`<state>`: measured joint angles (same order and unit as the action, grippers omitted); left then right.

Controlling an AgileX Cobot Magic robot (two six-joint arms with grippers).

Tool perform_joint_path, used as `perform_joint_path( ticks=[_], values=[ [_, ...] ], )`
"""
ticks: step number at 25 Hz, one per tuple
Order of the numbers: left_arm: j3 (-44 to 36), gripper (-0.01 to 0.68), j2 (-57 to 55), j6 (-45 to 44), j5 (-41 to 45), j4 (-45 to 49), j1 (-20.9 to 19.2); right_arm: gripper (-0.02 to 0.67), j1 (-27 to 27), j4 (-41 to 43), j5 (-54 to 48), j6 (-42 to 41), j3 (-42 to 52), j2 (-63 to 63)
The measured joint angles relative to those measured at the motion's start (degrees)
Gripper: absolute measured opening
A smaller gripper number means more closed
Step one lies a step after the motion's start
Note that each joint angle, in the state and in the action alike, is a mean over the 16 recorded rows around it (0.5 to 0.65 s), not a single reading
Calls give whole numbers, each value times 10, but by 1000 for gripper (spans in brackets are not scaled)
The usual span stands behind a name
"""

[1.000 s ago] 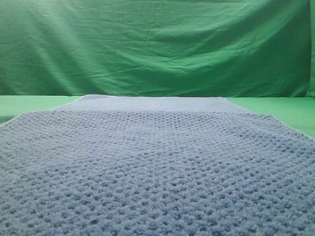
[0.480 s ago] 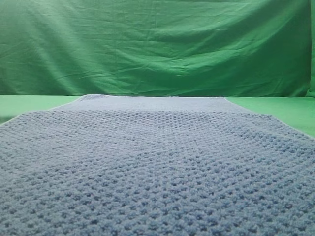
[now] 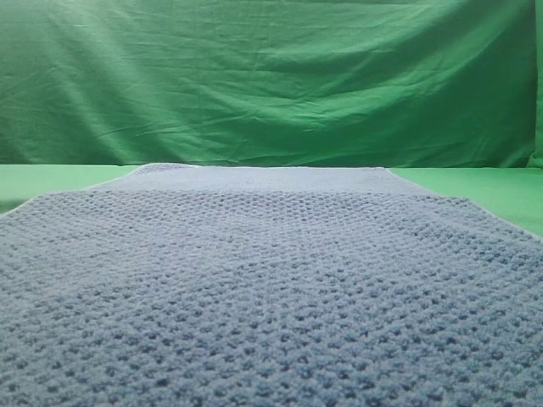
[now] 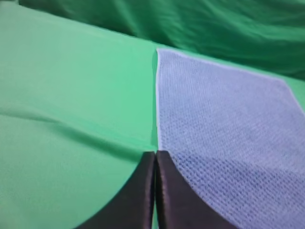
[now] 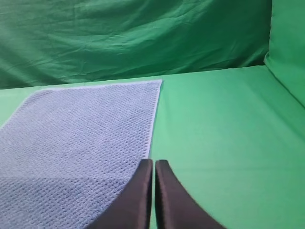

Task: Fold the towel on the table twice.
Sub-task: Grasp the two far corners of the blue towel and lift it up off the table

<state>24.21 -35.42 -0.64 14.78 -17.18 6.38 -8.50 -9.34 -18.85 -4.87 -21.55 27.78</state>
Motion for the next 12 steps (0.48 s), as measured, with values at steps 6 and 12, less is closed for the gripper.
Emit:
perform_joint_path(
  ticks=[6,12],
  values=[
    [78,0,-117,-34,83,1,0,0,0,1,-50,-15,-44,63],
    [159,0,-274,-70,120,4,2,0,0,2,-114,-22,-124,173]
  ],
)
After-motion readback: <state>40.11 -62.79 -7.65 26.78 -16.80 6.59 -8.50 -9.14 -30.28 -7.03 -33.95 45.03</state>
